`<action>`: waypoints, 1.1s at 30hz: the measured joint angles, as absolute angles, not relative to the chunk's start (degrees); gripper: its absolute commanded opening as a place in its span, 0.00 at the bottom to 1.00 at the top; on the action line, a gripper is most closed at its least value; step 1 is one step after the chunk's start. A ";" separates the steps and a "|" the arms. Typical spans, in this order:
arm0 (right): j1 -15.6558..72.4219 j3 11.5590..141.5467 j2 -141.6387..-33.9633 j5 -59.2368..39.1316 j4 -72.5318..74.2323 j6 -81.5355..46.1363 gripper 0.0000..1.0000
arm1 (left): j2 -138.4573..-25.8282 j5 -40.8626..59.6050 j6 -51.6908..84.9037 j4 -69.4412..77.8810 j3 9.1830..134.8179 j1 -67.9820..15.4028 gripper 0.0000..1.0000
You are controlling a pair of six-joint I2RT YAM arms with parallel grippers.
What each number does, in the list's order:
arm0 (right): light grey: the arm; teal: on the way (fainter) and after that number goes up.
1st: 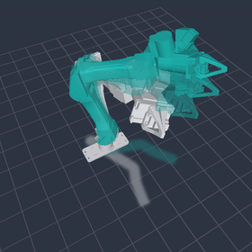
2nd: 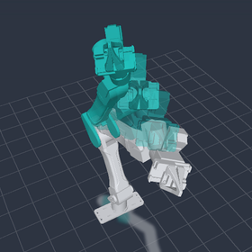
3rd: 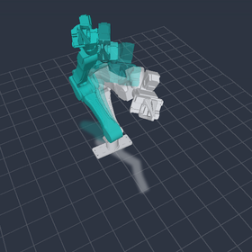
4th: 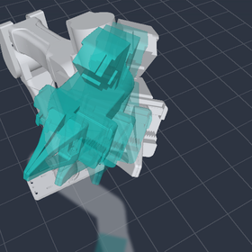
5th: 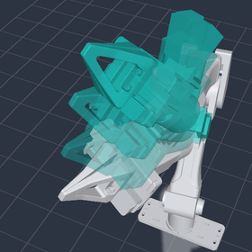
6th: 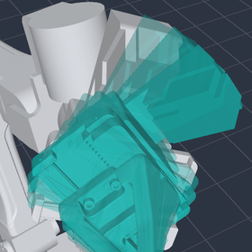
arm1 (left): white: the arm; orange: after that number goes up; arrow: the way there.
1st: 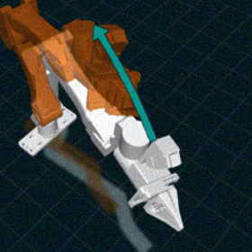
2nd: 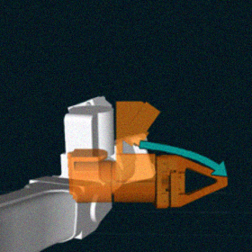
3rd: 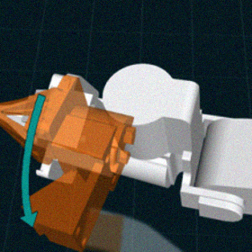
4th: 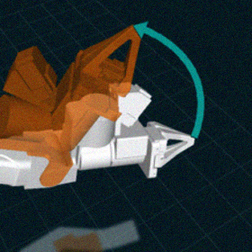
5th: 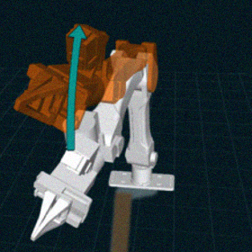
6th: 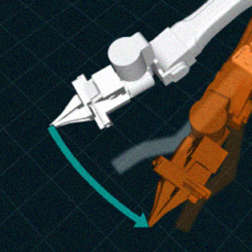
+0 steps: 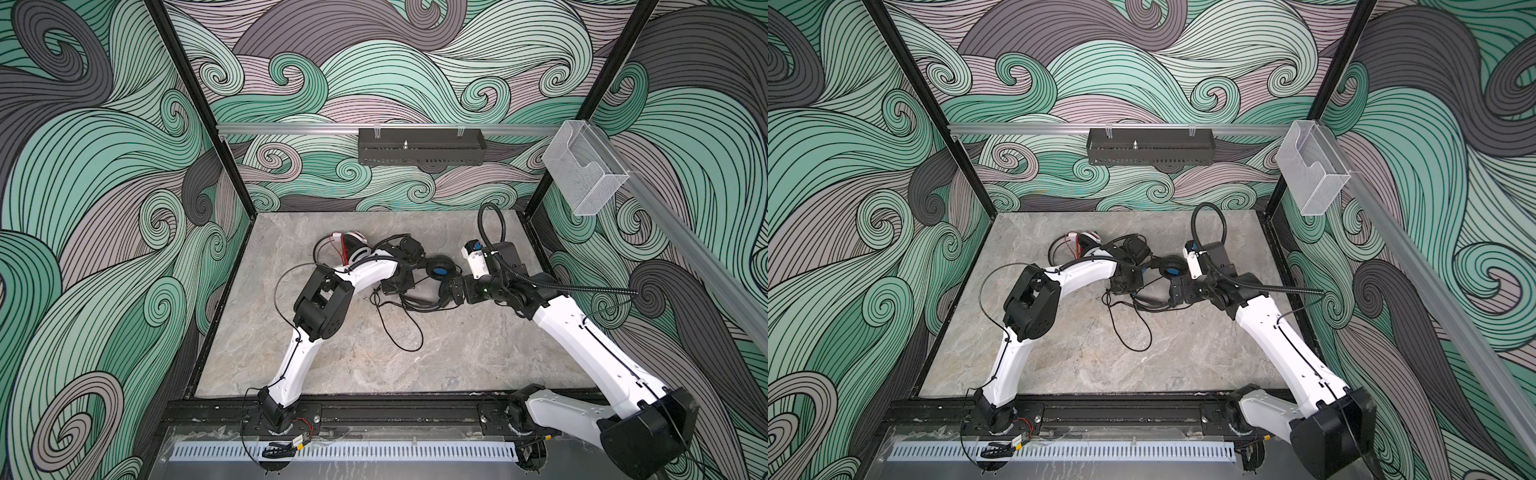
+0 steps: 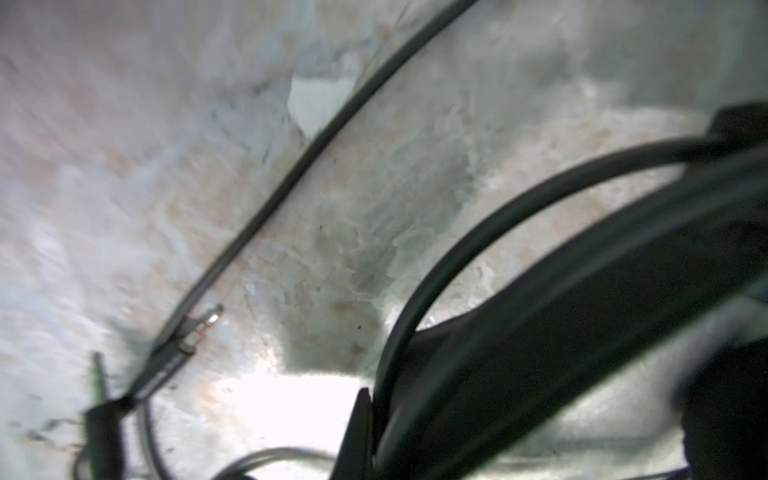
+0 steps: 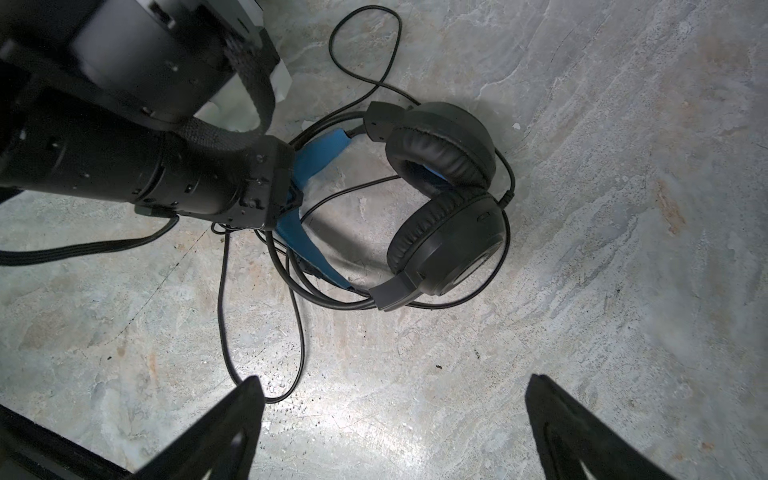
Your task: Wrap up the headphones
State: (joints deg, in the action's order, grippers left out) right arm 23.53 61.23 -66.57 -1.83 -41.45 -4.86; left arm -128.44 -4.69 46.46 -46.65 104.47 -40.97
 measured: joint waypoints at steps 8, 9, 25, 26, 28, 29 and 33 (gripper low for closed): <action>23.53 61.98 -64.95 -1.48 -42.57 -4.67 0.99 | -121.89 -8.67 35.42 -50.81 109.01 -41.01 0.00; 23.53 62.76 -64.95 -1.52 -43.09 -4.67 0.98 | -120.31 -8.86 33.58 -50.85 109.08 -41.04 0.00; 24.47 75.59 -50.52 -10.00 -34.89 0.21 1.00 | -88.07 -17.28 -0.89 -49.67 101.08 -40.91 0.00; 24.38 74.61 -49.45 -10.79 -33.76 0.49 1.00 | -86.74 -17.23 -1.69 -49.76 101.19 -40.64 0.00; 24.21 71.85 -47.64 -12.62 -31.92 0.93 0.99 | -84.88 -17.12 -2.70 -49.91 101.69 -40.29 0.00; 24.18 70.08 -46.85 -13.63 -31.20 1.10 1.00 | -84.25 -17.12 -3.09 -49.98 102.08 -40.16 0.00; 24.10 64.73 -45.28 -17.34 -30.89 1.28 0.99 | -82.83 -17.12 -4.16 -49.98 102.50 -40.14 0.00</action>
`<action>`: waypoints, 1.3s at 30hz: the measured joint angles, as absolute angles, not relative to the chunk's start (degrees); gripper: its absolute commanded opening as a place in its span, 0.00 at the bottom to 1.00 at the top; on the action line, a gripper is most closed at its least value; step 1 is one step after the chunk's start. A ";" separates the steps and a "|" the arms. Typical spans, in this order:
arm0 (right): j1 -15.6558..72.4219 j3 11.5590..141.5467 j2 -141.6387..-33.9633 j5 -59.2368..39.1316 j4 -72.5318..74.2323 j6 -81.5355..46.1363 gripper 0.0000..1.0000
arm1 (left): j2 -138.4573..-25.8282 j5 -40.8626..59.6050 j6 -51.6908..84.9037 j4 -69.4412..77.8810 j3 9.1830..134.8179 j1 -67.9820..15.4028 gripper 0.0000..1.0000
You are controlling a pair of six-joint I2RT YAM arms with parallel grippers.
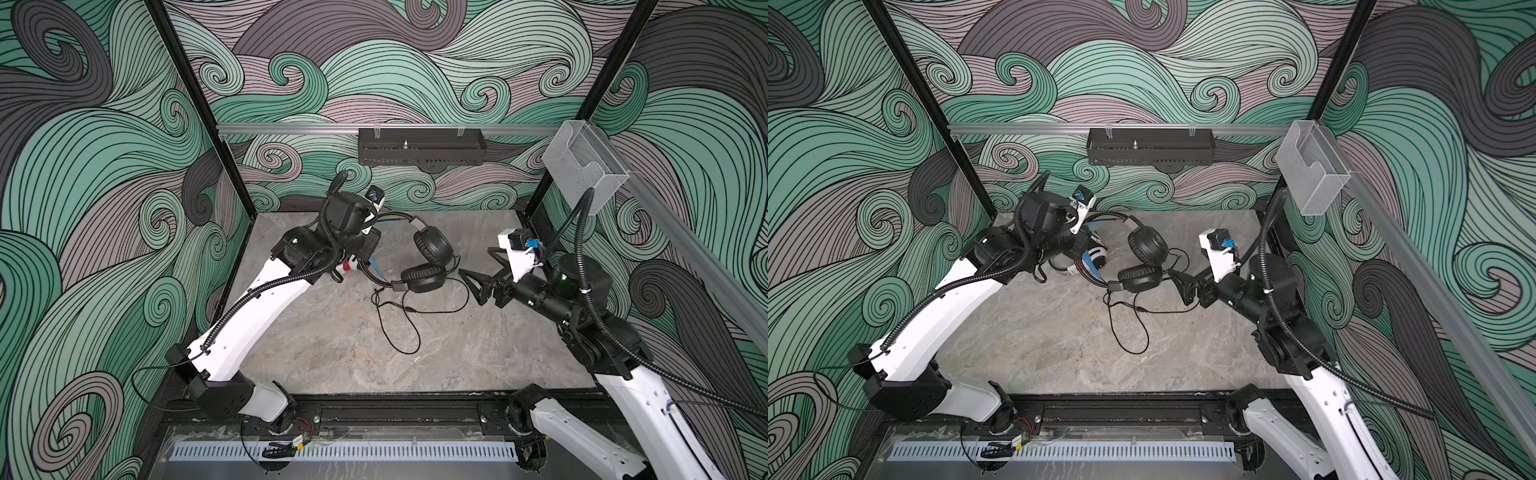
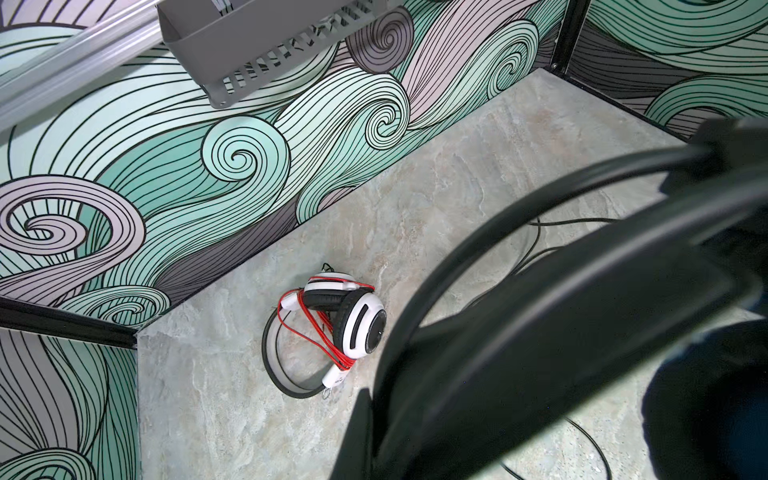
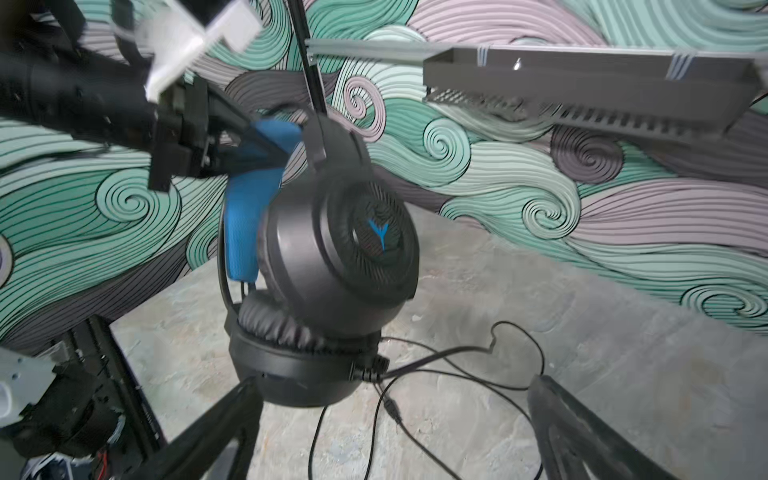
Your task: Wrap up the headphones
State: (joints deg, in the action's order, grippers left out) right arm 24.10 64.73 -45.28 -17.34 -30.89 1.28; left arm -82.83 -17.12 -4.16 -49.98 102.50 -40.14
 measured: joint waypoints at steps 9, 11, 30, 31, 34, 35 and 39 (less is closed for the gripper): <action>23.88 77.03 -54.13 -19.35 -33.74 -2.17 1.00 | -78.67 -15.31 -10.09 -47.68 96.25 -40.91 0.00; 23.88 79.15 -56.01 -20.21 -34.83 -3.07 1.00 | -77.28 -14.94 -12.36 -45.21 92.55 -42.33 0.00; 24.38 74.26 -67.42 -39.33 -39.83 -9.50 0.96 | -76.73 -14.74 -26.83 -30.20 81.08 -51.37 0.00; 24.53 74.04 -67.57 -39.81 -39.53 -9.47 0.94 | -77.08 -14.68 -26.94 -29.98 81.08 -51.66 0.00; 24.82 73.65 -67.79 -40.91 -39.16 -9.26 0.80 | -77.95 -14.48 -27.05 -29.71 81.08 -52.31 0.00; 24.95 73.65 -67.92 -41.15 -39.05 -9.04 0.77 | -78.22 -14.44 -27.05 -29.71 81.08 -52.36 0.00; 25.50 73.65 -68.62 -41.82 -39.05 -8.32 0.68 | -78.56 -14.33 -27.00 -29.47 81.06 -52.77 0.00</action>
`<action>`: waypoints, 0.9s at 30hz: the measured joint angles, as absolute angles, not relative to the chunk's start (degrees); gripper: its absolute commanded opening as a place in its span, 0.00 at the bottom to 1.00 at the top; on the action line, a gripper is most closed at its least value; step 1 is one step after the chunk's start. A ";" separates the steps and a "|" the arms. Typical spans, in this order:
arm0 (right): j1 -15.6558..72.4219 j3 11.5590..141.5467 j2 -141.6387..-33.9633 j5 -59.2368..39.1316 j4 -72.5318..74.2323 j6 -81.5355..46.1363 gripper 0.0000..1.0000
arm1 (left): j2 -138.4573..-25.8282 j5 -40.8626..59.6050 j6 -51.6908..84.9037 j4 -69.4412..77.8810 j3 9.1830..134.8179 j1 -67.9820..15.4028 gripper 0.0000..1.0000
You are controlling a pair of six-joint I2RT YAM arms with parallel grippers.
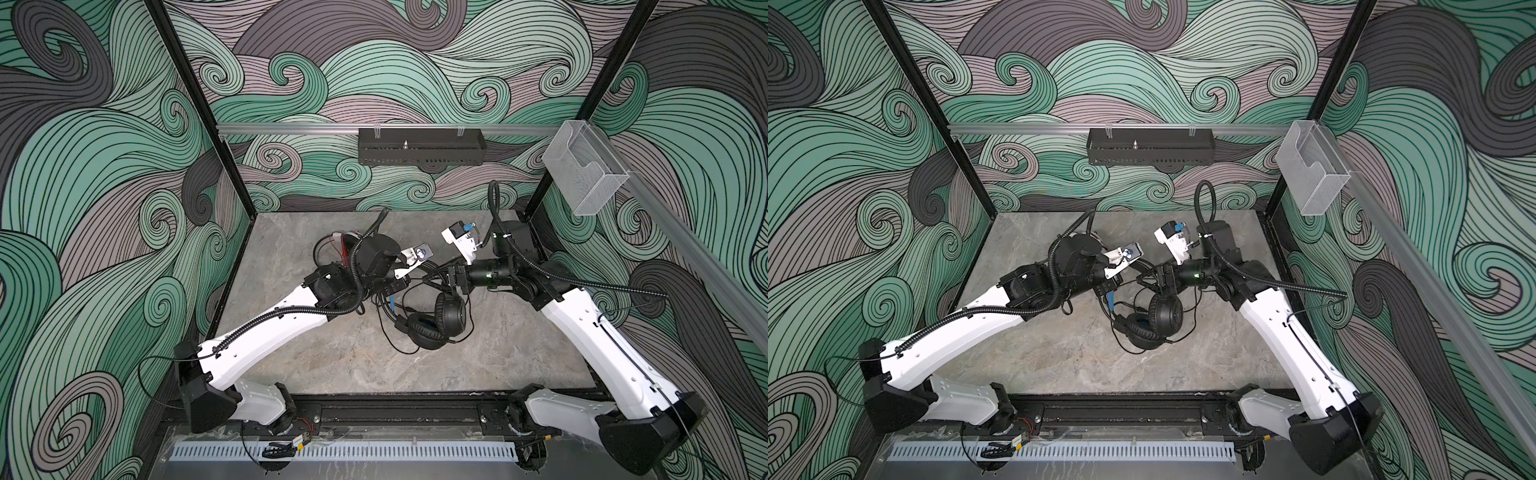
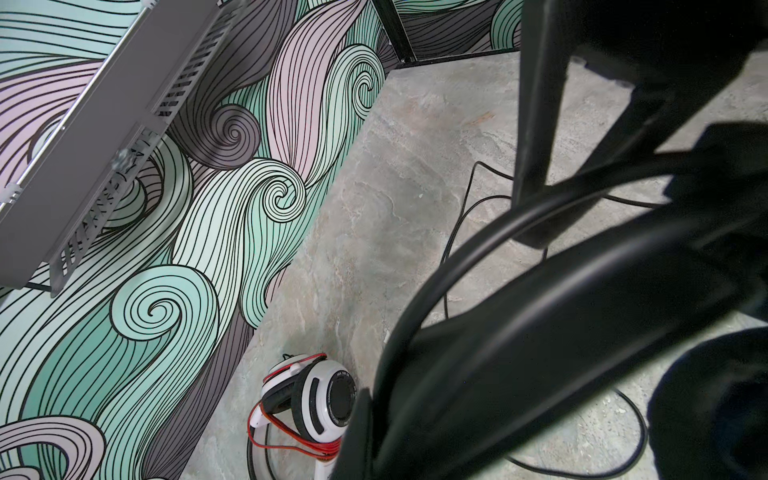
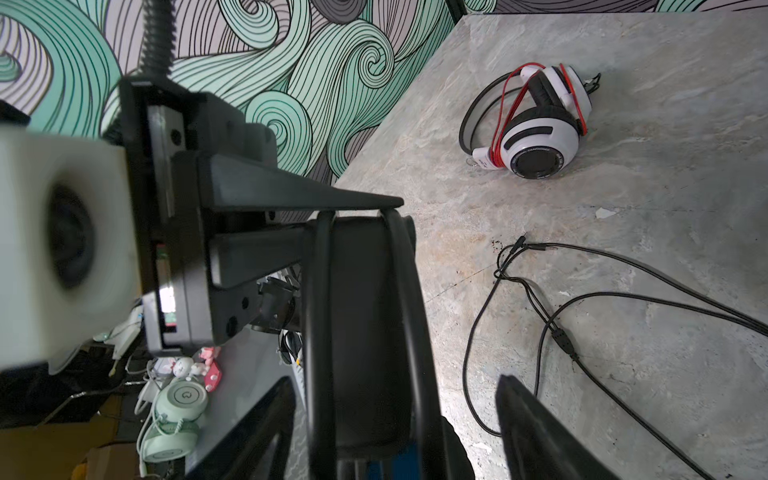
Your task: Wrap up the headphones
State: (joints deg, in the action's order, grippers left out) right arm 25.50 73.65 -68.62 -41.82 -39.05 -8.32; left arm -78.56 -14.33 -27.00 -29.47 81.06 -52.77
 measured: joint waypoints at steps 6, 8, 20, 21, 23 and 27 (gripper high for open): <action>25.89 73.65 -69.47 -42.89 -40.23 -6.57 0.44 | -78.65 -14.35 -26.96 -29.47 81.06 -53.23 0.00; 26.11 73.65 -69.47 -43.03 -40.58 -6.22 0.34 | -78.70 -14.48 -26.85 -29.34 80.82 -53.34 0.00; 26.22 73.17 -69.14 -35.53 -41.34 -4.40 0.00 | -78.19 -13.50 -14.46 -27.03 77.38 -53.41 0.70; 26.15 72.75 -68.88 -32.86 -41.41 -3.77 0.00 | -77.41 -12.93 -12.58 -27.00 75.99 -53.41 0.75; 26.15 72.36 -68.47 -27.57 -41.82 -2.48 0.00 | -75.29 -12.12 -8.27 -27.00 72.75 -53.39 0.82; 26.94 72.25 -68.20 -14.70 -41.71 1.45 0.00 | -68.95 -10.90 1.45 -27.44 64.99 -53.17 0.83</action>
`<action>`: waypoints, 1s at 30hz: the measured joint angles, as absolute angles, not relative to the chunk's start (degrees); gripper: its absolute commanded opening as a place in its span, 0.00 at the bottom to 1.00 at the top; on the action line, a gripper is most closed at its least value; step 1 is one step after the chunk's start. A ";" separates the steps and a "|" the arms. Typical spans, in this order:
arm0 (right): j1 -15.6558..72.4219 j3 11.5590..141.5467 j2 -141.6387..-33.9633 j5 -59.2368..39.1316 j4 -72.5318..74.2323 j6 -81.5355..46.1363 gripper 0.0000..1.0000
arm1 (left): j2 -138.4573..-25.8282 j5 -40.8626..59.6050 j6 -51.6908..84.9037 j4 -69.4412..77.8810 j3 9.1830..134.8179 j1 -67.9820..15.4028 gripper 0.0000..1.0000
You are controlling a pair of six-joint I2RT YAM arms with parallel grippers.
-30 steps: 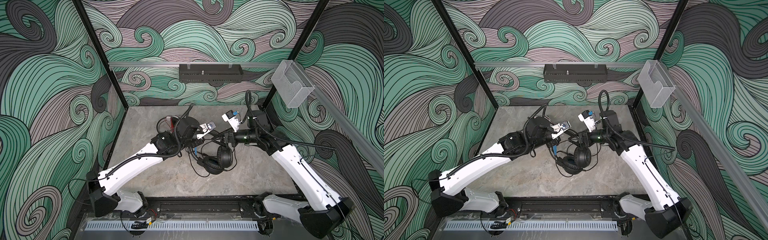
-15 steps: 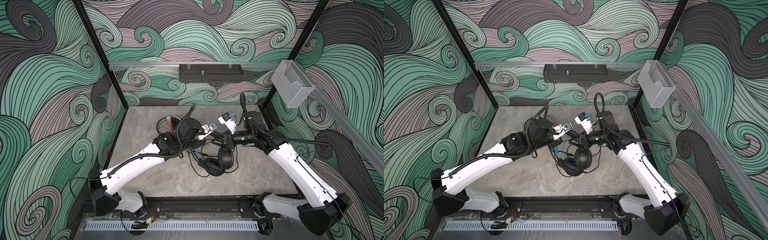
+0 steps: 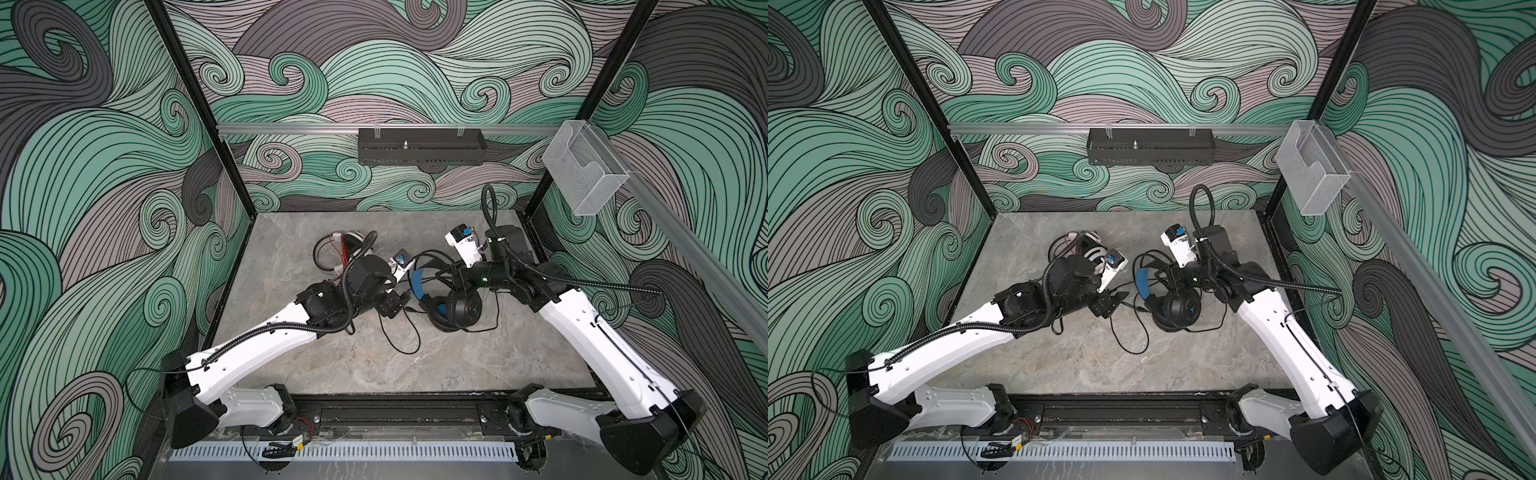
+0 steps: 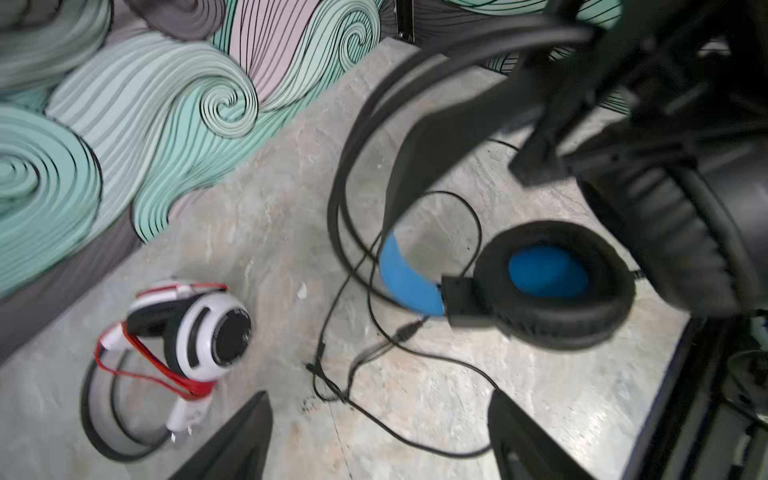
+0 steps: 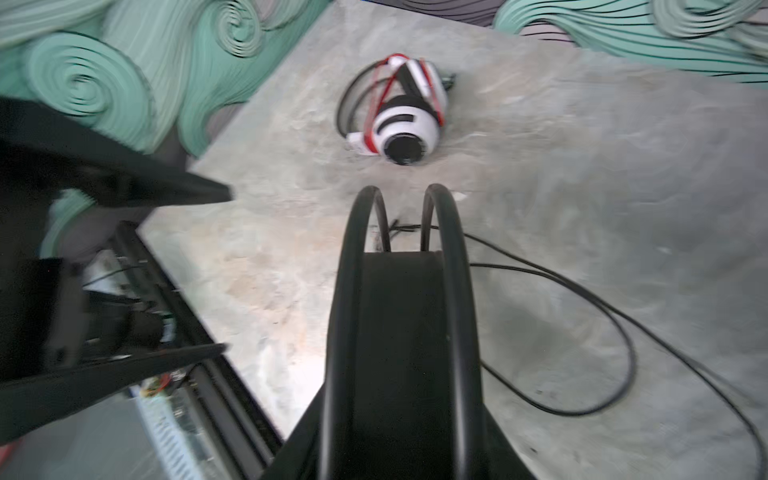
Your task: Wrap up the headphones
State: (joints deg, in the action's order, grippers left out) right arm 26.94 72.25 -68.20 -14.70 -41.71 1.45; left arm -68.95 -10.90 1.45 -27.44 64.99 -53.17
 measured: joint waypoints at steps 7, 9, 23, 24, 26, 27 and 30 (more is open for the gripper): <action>35.64 66.65 -71.07 10.59 -33.39 10.39 0.00 | -61.89 -7.57 19.20 -30.30 56.69 -46.74 0.76; 38.63 64.60 -73.82 16.16 -30.30 13.04 0.00 | -60.55 -5.50 23.92 -31.07 55.13 -42.63 0.76; 57.74 55.68 -86.46 35.57 -18.44 21.71 0.19 | -53.45 2.59 34.65 -40.56 56.23 -22.28 0.81; 59.40 55.11 -86.61 35.77 -18.15 21.21 0.24 | -53.91 2.92 34.20 -41.43 57.17 -21.28 0.81; 62.50 54.15 -87.11 35.86 -18.04 19.84 0.32 | -55.20 3.49 33.15 -42.76 59.61 -19.86 0.81; 64.01 53.63 -87.44 35.70 -18.09 19.14 0.36 | -55.94 3.70 32.58 -43.24 60.95 -19.44 0.81; 66.00 52.88 -87.64 33.82 -18.37 17.67 0.47 | -58.59 4.14 30.76 -44.56 65.10 -18.90 0.81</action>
